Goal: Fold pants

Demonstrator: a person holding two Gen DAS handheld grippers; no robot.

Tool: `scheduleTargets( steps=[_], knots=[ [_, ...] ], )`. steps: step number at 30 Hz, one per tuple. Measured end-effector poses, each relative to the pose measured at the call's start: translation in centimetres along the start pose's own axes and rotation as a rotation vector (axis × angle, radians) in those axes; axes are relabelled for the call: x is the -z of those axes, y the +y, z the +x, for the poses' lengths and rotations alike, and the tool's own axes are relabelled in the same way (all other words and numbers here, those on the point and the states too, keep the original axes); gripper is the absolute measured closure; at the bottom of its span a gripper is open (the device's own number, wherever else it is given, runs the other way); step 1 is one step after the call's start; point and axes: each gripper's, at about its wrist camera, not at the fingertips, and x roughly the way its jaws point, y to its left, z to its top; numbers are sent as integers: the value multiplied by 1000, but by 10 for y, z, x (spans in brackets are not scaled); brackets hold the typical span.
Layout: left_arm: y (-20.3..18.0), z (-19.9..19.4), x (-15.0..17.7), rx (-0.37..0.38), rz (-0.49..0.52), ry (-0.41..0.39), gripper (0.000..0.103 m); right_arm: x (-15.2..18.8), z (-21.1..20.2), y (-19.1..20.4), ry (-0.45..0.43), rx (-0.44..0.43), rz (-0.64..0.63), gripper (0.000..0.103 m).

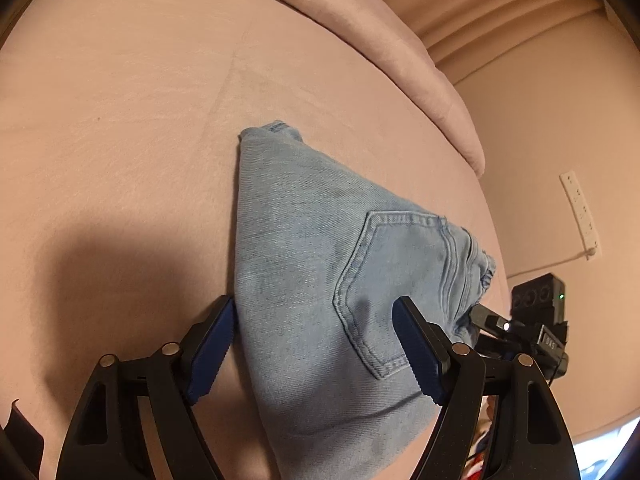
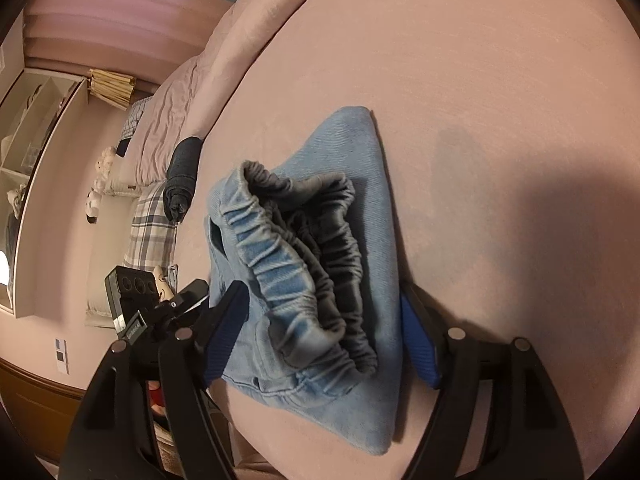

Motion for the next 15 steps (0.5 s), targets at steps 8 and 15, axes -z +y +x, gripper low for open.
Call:
scheduleTargets(
  steps=[8, 15],
  knots=[
    [0, 4, -1, -35, 20, 10, 68, 11, 7, 20, -45, 139, -144, 53],
    [-17, 2, 0, -108, 107, -13, 80, 15, 6, 44, -76, 264, -243, 65]
  ],
)
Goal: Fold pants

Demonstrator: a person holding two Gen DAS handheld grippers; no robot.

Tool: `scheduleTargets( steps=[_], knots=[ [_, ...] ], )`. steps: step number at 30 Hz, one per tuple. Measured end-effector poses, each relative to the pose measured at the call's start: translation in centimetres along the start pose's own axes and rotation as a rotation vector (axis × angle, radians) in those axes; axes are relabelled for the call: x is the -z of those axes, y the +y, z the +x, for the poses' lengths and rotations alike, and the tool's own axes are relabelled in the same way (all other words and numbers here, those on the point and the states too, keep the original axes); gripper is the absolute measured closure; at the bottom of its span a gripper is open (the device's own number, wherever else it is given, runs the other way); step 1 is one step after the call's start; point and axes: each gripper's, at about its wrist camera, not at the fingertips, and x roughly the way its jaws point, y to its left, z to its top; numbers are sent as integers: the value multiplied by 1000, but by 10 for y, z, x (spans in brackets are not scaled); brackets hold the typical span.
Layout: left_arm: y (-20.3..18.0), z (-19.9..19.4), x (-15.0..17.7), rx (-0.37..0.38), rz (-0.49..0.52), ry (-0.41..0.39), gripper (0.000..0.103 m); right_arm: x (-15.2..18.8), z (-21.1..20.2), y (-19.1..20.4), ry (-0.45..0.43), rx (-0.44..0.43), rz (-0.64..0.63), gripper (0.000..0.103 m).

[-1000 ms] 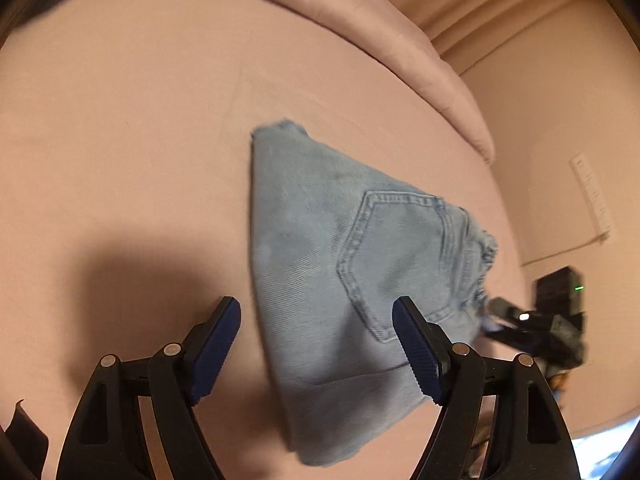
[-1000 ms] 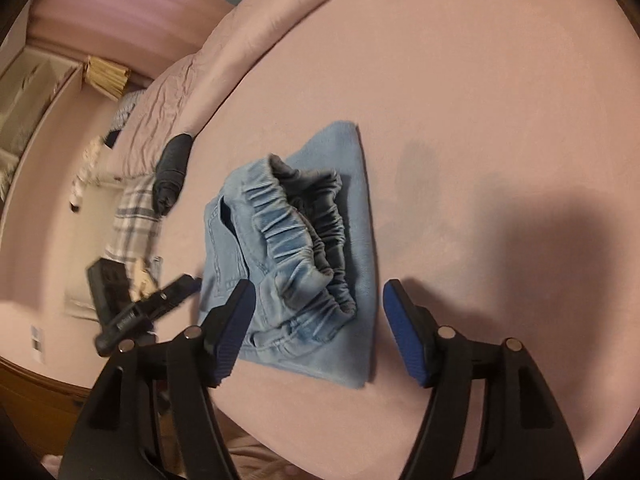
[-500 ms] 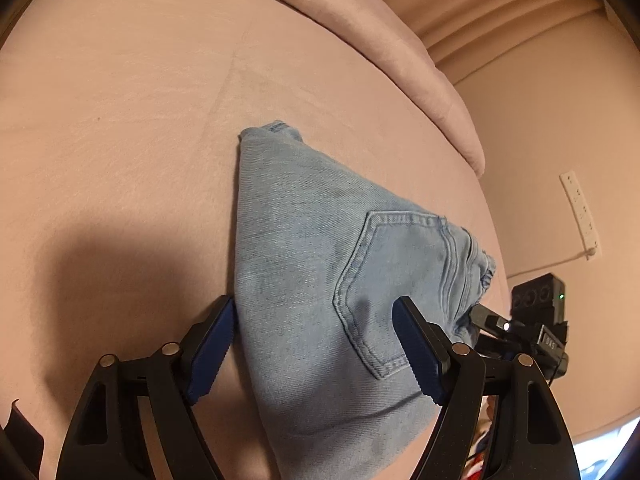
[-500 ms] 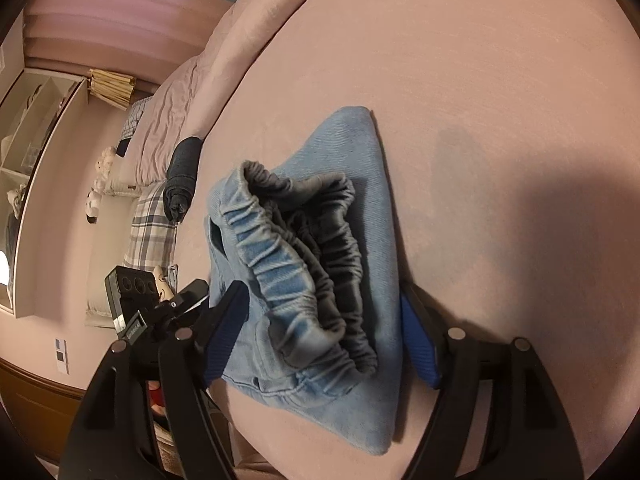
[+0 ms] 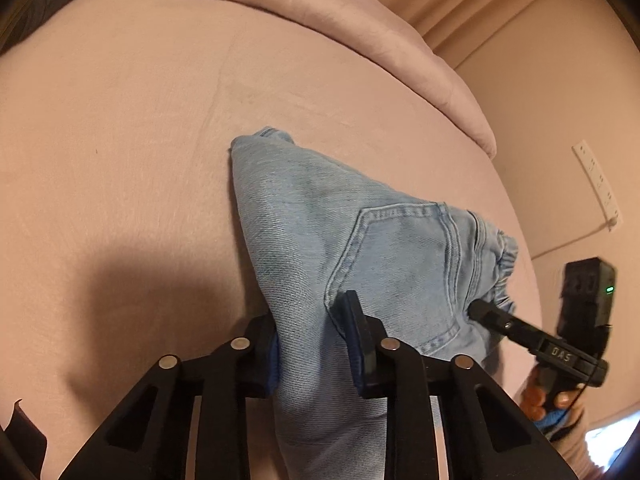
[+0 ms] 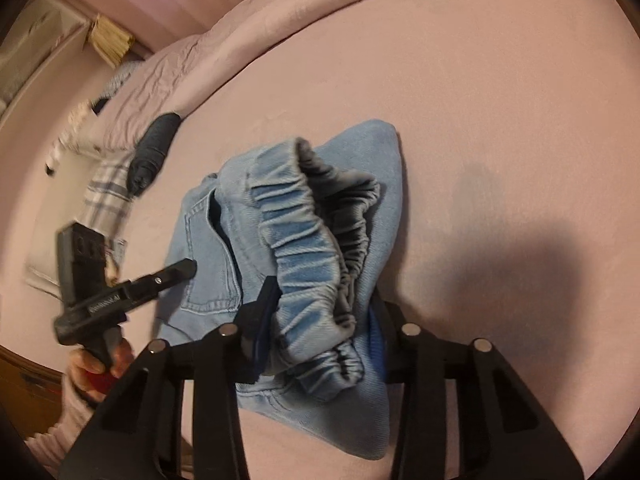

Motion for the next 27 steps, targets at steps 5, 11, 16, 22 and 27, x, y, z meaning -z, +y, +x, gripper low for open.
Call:
scheduleTargets(
  steps=[5, 11, 16, 22, 27],
  knots=[
    [-7, -7, 3, -35, 52, -26, 84, -1, -8, 9, -34, 56, -54, 70],
    [-23, -21, 4, -77, 123, -80, 88, -2, -16, 26, -81, 118, -112, 73],
    [-25, -43, 0, -94, 150, -130, 88, -5, -25, 39, -110, 98, -157, 73],
    [-25, -63, -13, -118, 170, -180, 88, -19, -29, 57, -141, 69, -194, 73],
    [-28, -75, -32, -137, 181, -222, 88, -35, -29, 76, -172, 51, -229, 73]
  ],
)
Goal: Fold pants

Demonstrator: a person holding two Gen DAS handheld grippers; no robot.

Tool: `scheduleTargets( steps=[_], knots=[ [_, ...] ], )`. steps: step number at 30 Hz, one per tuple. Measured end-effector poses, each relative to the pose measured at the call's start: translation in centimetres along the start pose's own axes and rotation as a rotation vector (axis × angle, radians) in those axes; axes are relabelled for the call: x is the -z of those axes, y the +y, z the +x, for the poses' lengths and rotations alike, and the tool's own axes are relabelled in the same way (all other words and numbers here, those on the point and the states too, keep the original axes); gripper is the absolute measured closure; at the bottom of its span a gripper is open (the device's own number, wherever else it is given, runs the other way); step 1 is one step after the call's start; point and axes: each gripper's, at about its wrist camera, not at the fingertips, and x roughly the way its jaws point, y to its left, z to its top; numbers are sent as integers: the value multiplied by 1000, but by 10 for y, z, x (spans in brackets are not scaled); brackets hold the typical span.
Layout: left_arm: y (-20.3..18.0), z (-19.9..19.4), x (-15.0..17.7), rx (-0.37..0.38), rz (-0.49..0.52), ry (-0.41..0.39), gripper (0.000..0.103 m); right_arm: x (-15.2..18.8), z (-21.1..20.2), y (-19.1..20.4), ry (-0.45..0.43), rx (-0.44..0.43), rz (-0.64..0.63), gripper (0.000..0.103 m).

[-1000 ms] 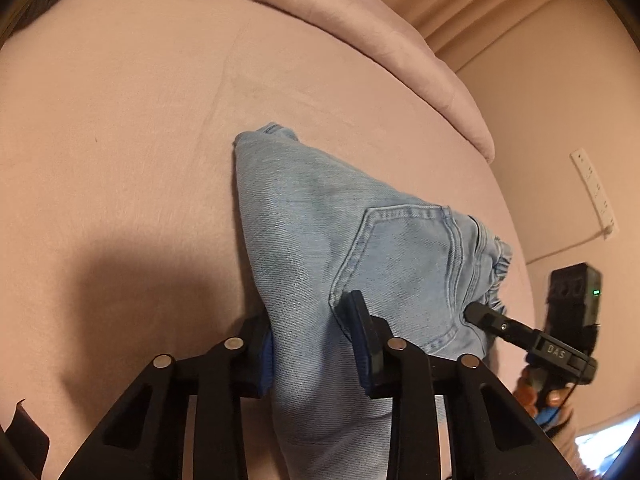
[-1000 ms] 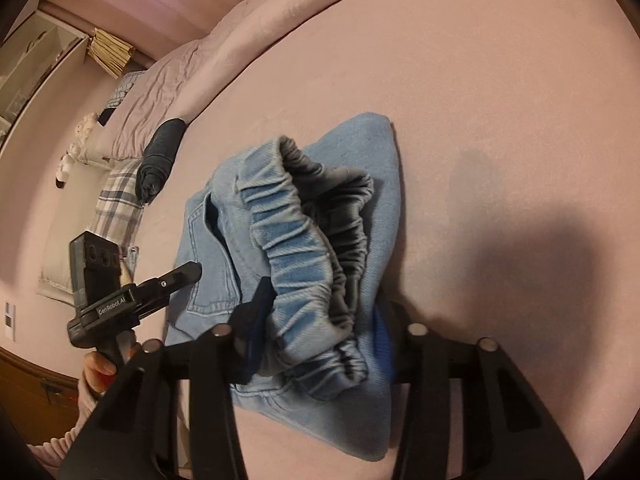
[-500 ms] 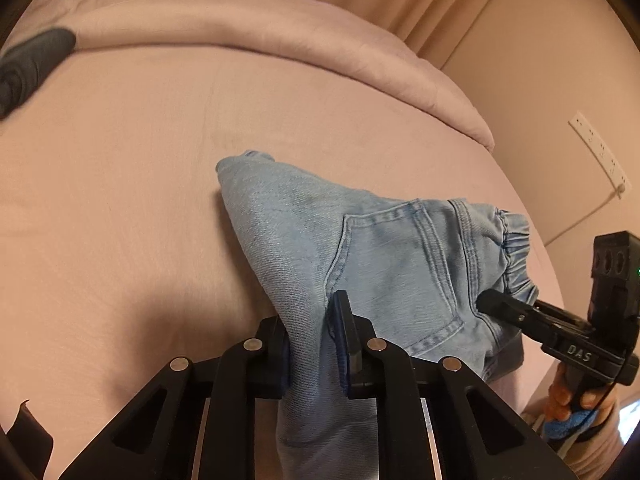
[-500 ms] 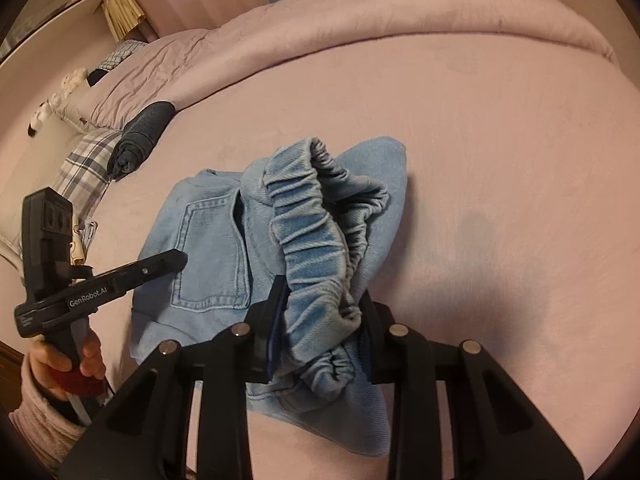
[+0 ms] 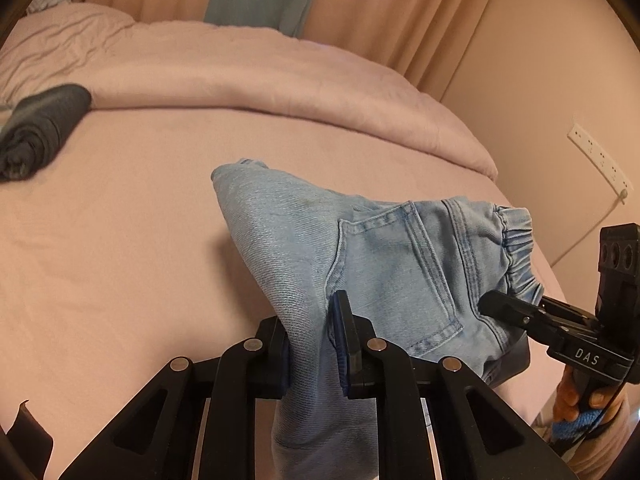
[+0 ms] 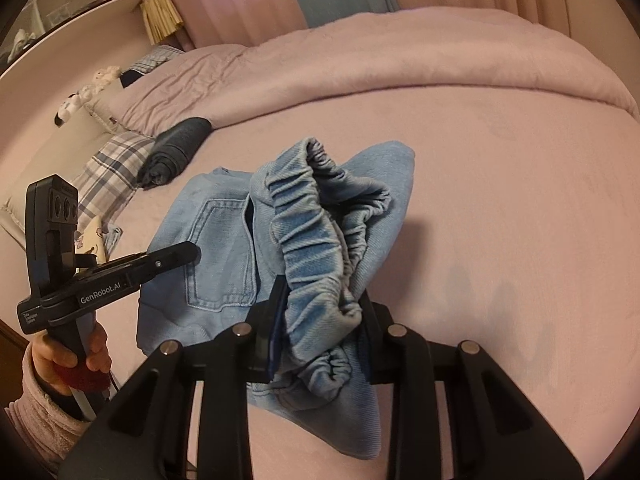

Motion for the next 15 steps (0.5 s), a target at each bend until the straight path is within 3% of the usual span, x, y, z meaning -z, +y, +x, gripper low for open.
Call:
scheduleTargets(
  steps=[15],
  knots=[
    [32, 10, -75, -85, 31, -80, 88, -82, 34, 35, -92, -36, -102, 73]
  ],
)
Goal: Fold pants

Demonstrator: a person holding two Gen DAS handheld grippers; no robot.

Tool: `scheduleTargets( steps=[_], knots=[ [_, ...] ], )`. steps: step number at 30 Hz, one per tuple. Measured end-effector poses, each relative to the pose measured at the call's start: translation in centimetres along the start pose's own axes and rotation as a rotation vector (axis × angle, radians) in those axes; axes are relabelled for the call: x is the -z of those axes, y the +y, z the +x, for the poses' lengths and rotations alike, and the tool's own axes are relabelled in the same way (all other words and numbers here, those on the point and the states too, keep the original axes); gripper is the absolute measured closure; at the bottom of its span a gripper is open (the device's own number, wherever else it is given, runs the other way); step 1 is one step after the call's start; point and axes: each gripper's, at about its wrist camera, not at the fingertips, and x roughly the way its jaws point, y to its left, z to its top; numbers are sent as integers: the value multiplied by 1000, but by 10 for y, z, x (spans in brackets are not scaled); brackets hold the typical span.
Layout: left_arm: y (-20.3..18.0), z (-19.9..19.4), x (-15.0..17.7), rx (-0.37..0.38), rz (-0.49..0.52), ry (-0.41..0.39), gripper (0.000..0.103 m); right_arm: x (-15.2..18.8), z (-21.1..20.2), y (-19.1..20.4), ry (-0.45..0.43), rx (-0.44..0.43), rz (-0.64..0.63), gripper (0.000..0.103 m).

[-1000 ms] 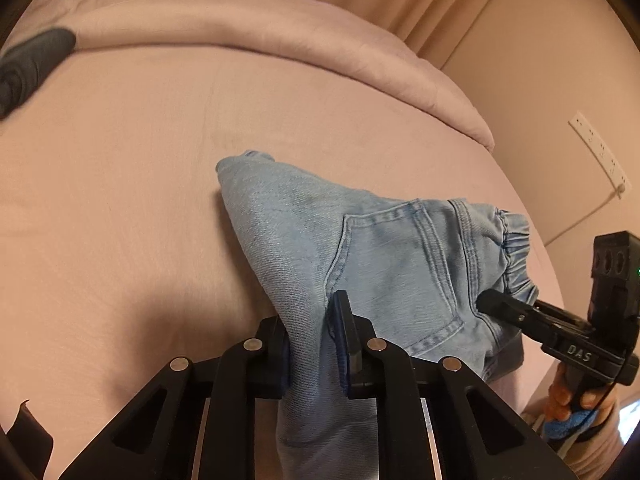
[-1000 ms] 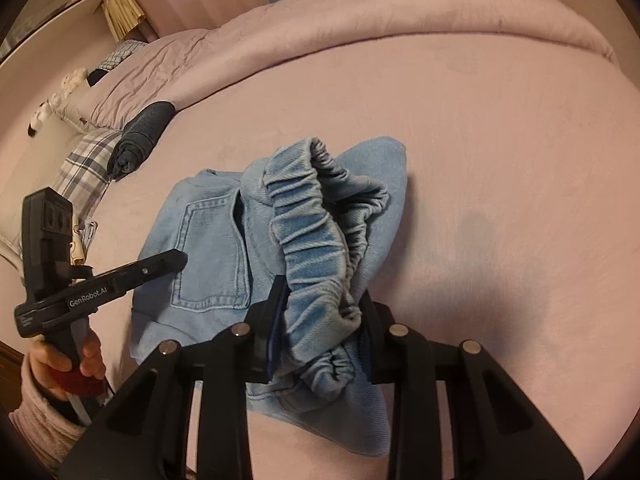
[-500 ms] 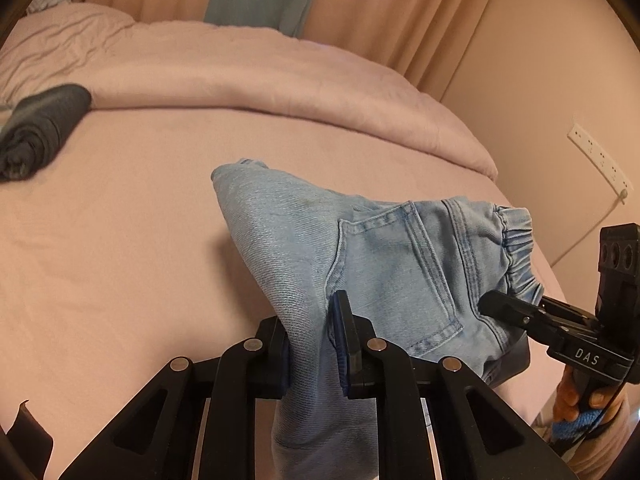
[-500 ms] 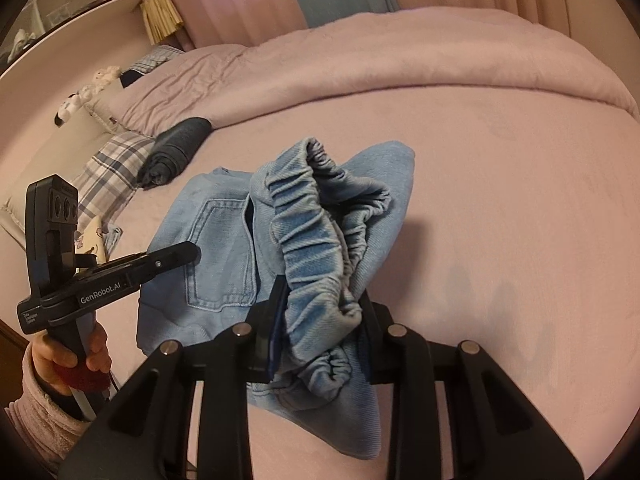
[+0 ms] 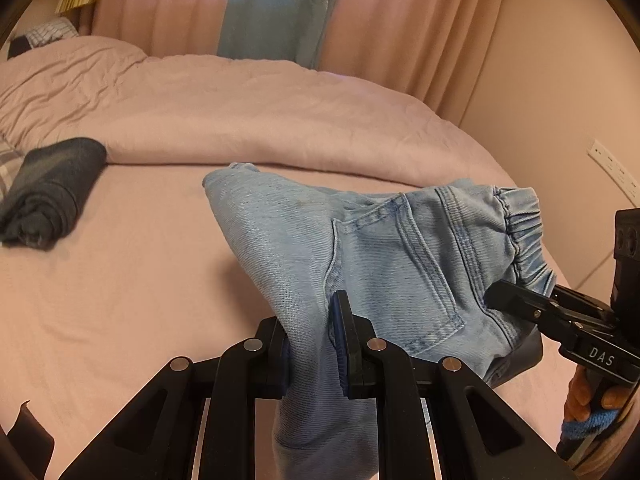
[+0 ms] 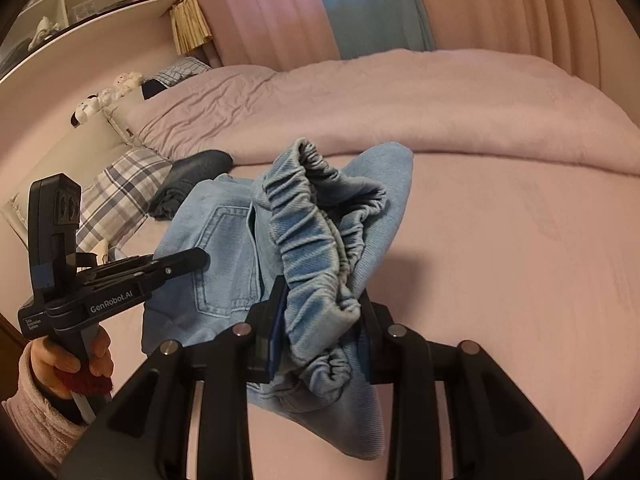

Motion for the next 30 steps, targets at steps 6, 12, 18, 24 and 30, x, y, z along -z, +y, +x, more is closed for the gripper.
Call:
scheduleTargets(
  steps=[6, 12, 18, 24, 30],
  knots=[
    [9, 12, -14, -6, -1, -3, 88, -21, 16, 1, -9, -7, -15, 73],
    [16, 30, -29, -15, 7, 10, 88, -33, 35, -4, -6, -10, -4, 73],
    [15, 48, -37, -22, 20, 30, 88, -40, 51, -13, 1, -6, 13, 73],
    [11, 61, -39, -21, 22, 44, 88, -45, 62, -20, 10, 2, 26, 73],
    [8, 72, -43, -28, 35, 62, 88, -48, 71, -29, 21, 8, 40, 73]
  ],
)
